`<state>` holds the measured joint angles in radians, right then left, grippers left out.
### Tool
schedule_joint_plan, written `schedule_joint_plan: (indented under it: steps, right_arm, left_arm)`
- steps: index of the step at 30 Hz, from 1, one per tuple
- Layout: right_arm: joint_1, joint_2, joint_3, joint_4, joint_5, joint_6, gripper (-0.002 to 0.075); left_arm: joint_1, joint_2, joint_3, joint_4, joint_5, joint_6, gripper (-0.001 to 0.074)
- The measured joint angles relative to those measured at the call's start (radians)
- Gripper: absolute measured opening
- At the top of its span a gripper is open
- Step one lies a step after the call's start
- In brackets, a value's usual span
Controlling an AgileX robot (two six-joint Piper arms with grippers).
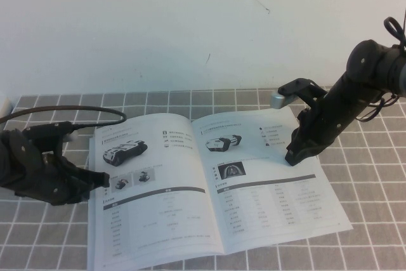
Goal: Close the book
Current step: 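Close the open booklet and leave it lying on the table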
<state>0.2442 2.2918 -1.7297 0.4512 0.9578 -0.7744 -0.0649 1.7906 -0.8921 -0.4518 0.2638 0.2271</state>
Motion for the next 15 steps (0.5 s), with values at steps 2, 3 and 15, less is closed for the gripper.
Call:
schedule_joint_plan:
  steps: [2, 3, 15]
  right_arm:
    - [0.000, 0.000, 0.000, 0.000, 0.000, 0.000, -0.0003]
    - [0.000, 0.000, 0.000, 0.000, 0.000, 0.000, -0.0003]
    - [0.000, 0.002, 0.000, 0.000, 0.000, 0.000, -0.0003]
  left_arm:
    - [-0.007, 0.009, -0.016, -0.002, 0.002, 0.000, -0.0004]
    - [-0.009, 0.011, -0.022, -0.002, 0.011, 0.000, -0.0004]
    - [-0.015, 0.028, -0.064, 0.004, 0.060, -0.002, -0.0004]
